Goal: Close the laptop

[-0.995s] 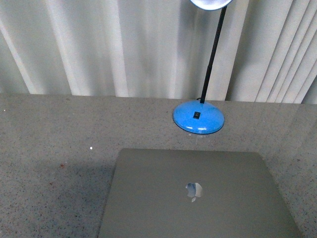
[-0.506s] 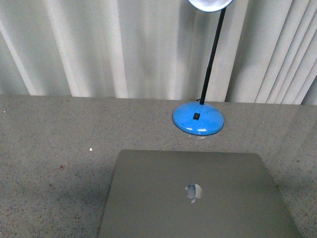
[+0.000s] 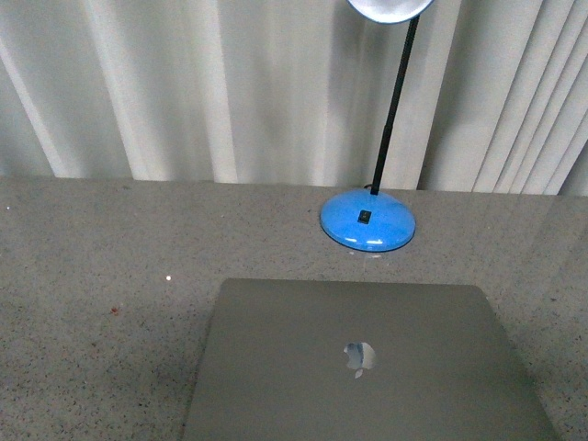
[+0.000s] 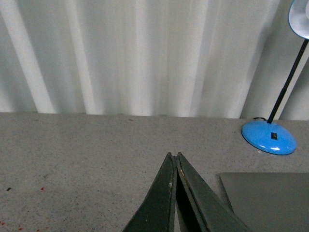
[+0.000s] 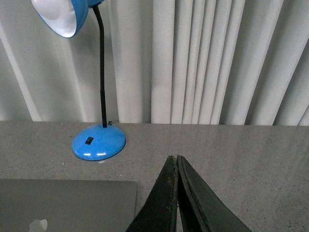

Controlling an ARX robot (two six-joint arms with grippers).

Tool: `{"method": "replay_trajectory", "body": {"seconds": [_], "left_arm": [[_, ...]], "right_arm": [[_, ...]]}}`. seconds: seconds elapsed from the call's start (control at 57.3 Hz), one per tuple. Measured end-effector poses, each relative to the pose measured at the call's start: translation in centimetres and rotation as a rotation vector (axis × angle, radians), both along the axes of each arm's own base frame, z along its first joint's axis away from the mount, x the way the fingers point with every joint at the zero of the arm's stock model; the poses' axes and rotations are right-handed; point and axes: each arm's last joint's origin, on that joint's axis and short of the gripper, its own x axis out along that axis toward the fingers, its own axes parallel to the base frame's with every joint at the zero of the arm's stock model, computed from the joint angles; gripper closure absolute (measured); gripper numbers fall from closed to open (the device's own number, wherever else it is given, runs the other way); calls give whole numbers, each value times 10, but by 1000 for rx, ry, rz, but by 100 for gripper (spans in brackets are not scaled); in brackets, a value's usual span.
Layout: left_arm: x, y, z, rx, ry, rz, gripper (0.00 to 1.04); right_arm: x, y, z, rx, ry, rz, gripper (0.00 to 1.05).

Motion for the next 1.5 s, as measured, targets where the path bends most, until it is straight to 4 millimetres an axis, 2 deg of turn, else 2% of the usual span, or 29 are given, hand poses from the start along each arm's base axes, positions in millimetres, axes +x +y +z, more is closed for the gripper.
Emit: {"method": "replay_trajectory", "body": {"seconds": [0.506,0.681,0.89,0.96,1.274,1.379,1.501], "left_arm": [[-10,0,0,0,-4,1,101],[-22,0,-3,0,1,1,101],[-22,0,-3,0,0,1,101],[-22,0,-3,0,2,1,101],[-22,0,-3,0,1,1,101],[-22,0,-3,-1,1,1,101],[-22,0,-3,-1,1,1,80]], "right_arm": [[-13,0,1,0,-5,0,102],[-16,0,1,0,-3,0,102],[-25,0,-5,0,34,0,102],[-28,0,-2,0,-2,0,102],[-28,0,-2,0,2,0,102],[-28,0,-2,0,2,0,86],[-28,0,-2,0,2,0,65]]}}
